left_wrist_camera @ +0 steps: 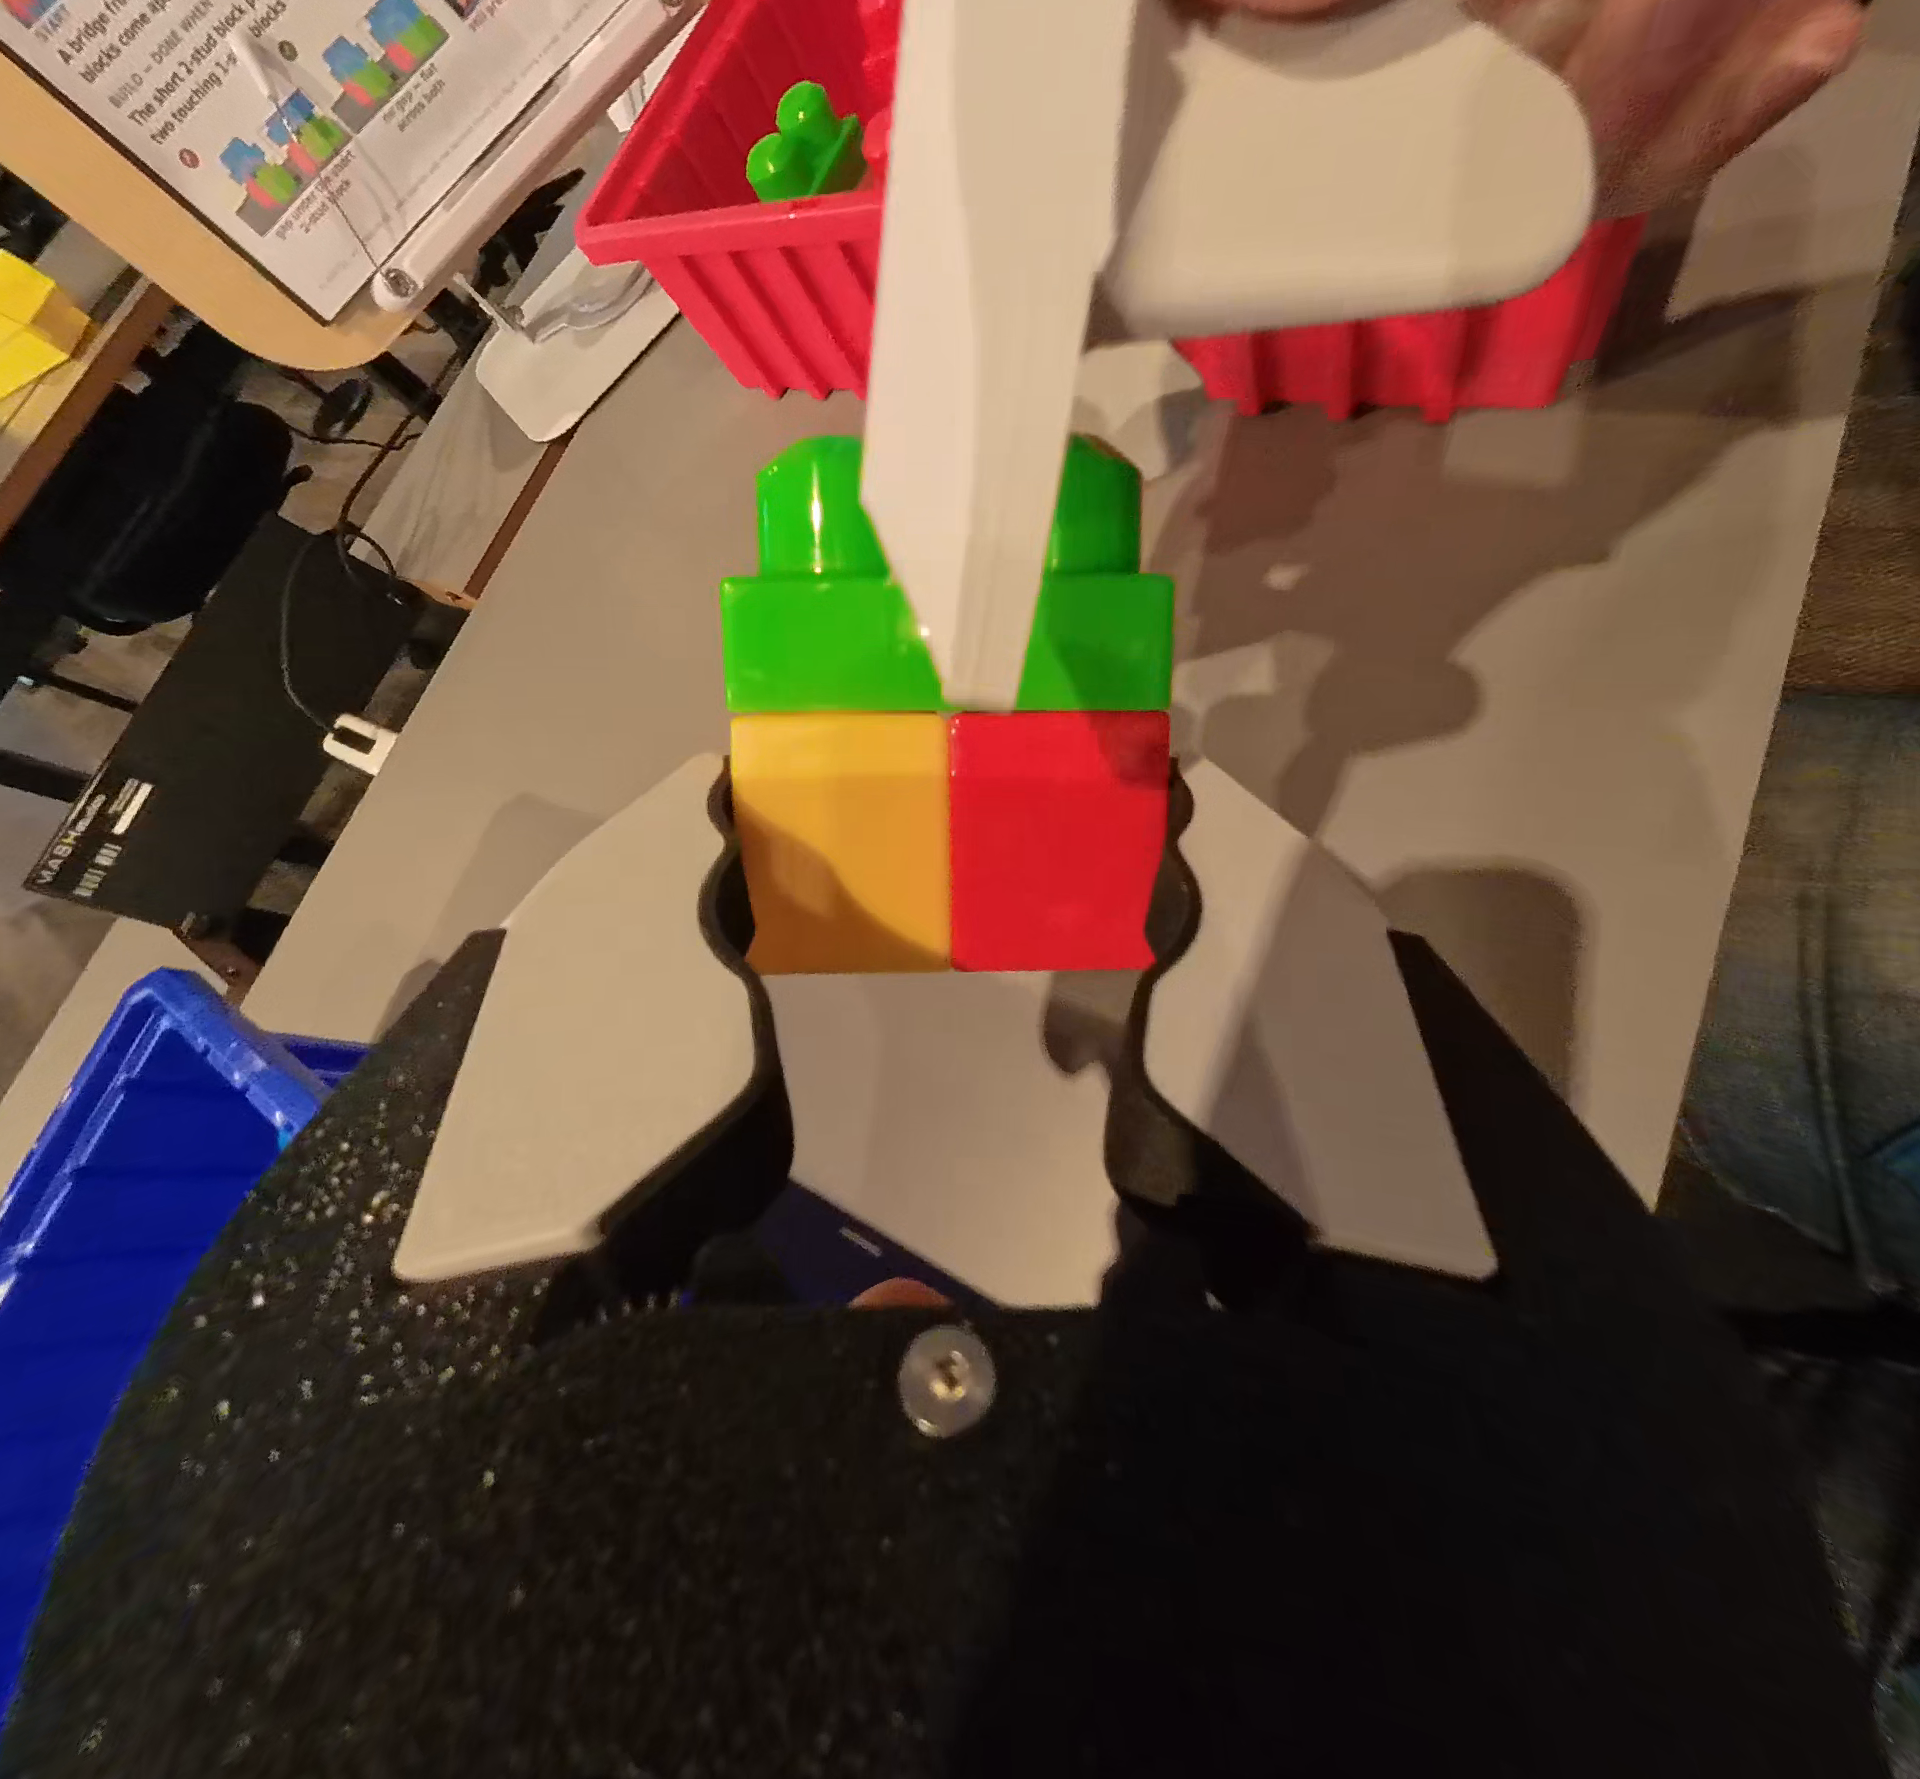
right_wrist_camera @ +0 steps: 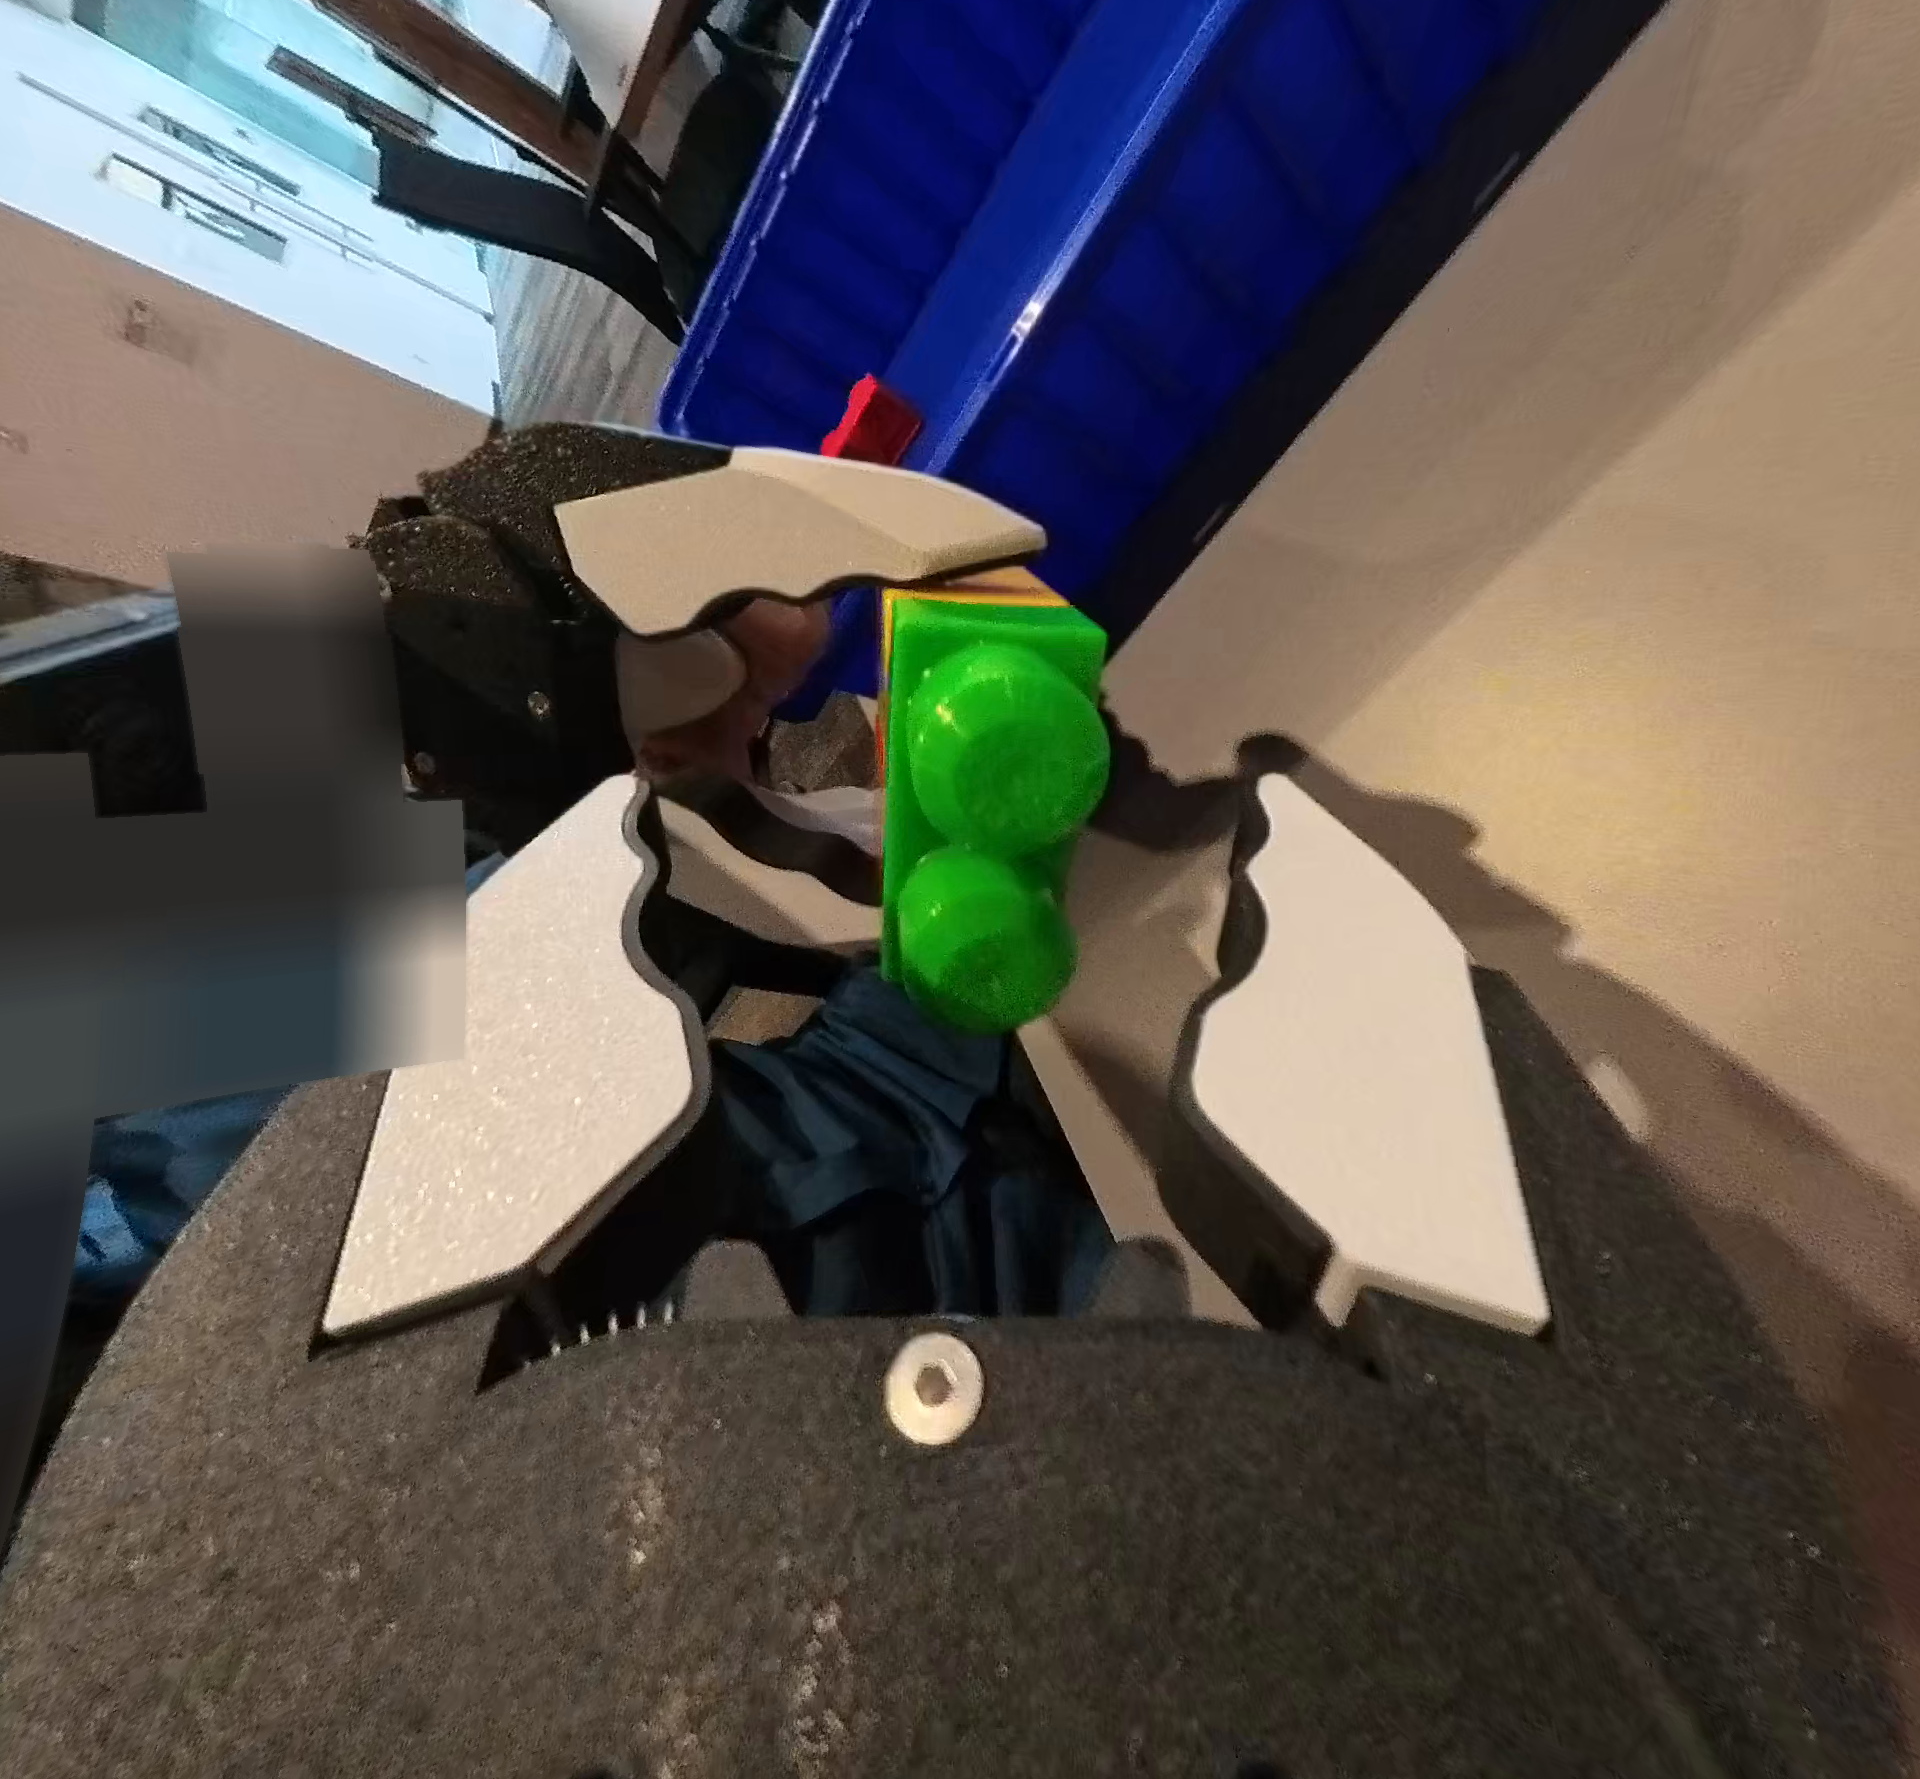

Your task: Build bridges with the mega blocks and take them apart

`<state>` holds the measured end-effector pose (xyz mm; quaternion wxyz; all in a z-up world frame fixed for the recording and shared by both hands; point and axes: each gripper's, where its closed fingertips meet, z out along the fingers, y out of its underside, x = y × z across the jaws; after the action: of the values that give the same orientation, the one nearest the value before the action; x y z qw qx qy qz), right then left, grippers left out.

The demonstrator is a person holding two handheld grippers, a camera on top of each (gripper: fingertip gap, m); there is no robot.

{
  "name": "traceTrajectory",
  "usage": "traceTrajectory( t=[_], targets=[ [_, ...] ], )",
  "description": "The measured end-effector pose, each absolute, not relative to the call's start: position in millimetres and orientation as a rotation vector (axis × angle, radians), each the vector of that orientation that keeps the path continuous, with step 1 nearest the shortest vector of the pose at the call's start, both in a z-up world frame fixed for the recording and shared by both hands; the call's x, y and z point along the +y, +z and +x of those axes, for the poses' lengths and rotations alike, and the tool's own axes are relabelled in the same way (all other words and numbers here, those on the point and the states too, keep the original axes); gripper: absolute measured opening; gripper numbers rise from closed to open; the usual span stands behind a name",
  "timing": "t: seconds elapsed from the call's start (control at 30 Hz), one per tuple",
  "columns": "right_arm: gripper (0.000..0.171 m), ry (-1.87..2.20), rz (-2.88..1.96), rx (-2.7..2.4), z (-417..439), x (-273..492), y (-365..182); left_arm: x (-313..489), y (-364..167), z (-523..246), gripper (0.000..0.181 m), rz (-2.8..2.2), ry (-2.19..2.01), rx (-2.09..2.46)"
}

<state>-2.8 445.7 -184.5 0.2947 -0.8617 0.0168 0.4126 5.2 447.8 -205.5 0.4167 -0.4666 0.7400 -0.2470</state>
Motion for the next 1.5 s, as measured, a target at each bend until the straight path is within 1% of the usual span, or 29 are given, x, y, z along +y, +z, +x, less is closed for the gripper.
traceTrajectory(
  t=[0.07, 0.1, 0.13, 0.17, 0.2, 0.23, 0.4, 0.47, 0.6, 0.67, 0.73, 0.87, 0.93, 1.03, 1.17, 1.3, 1.5],
  targets=[
    [0.098, 1.075, -2.332, 0.034, -5.0, 446.9, -189.6, 446.3, -205.1, 6.1, 0.075, -1.163, -0.616, 1.854],
    [0.086, 1.060, -2.351, 0.029, -5.7, 447.5, -192.7, 445.8, -204.6, 6.1, 0.075, -1.163, -0.618, 1.851],
    [0.066, 1.062, -2.355, 0.022, -7.3, 448.3, -194.1, 445.8, -203.8, 6.0, 0.075, -1.162, -0.619, 1.848],
    [0.057, 1.076, -2.349, 0.019, -9.6, 449.4, -194.4, 445.8, -202.9, 5.8, 0.075, -1.161, -0.621, 1.844],
    [0.051, 1.091, -2.342, 0.018, -11.6, 450.3, -194.5, 445.9, -202.0, 5.5, 0.075, -1.159, -0.625, 1.842],
    [0.039, 1.108, -2.332, 0.005, -13.9, 450.7, -193.9, 446.1, -201.2, 5.2, 0.075, -1.158, -0.627, 1.840],
    [0.038, 1.075, -2.340, -0.037, -15.1, 451.2, -195.2, 447.5, -201.4, 5.7, 0.075, -1.146, -0.632, 1.834],
    [0.038, 0.994, -2.363, -0.101, -13.6, 450.0, -196.1, 445.1, -203.6, 4.9, 0.076, -1.159, -0.665, 1.853],
    [0.037, 0.881, -2.379, -0.236, -2.3, 443.5, -189.0, 444.2, -204.3, -1.2, 0.091, -1.192, -0.790, 1.886],
    [0.037, 0.778, -2.395, -0.368, 12.0, 433.8, -181.2, 453.5, -203.7, -3.5, 0.106, -1.225, -0.784, 1.869],
    [0.037, 0.625, -2.420, -0.537, 34.4, 418.3, -168.1, 459.4, -199.7, -6.8, 0.107, -1.223, -0.784, 1.852],
    [0.038, 0.224, -2.545, -0.777, 107.6, 377.9, -145.4, 467.5, -186.6, -14.6, 0.107, -1.198, -0.796, 1.825],
    [0.038, 0.125, -2.604, -0.848, 142.0, 355.1, -141.4, 473.8, -181.2, -17.6, 0.103, -1.197, -0.792, 1.805],
    [0.038, 0.006, -2.684, -0.928, 190.3, 326.3, -159.5, 479.3, -177.4, -19.9, 0.096, -1.212, -0.827, 1.787],
    [0.037, -0.097, -2.795, -1.064, 238.8, 296.8, -217.1, 483.4, -179.2, -19.6, 0.093, -1.236, -0.833, 1.785],
    [0.037, -0.110, -2.866, -1.184, 259.8, 282.9, -267.2, 483.0, -178.4, -18.7, 0.092, -1.247, -0.846, 1.785],
    [0.037, -0.041, -2.841, -1.212, 258.7, 293.6, -296.4, 481.8, -180.6, -14.6, 0.091, -1.257, -0.871, 1.791]
  ],
)
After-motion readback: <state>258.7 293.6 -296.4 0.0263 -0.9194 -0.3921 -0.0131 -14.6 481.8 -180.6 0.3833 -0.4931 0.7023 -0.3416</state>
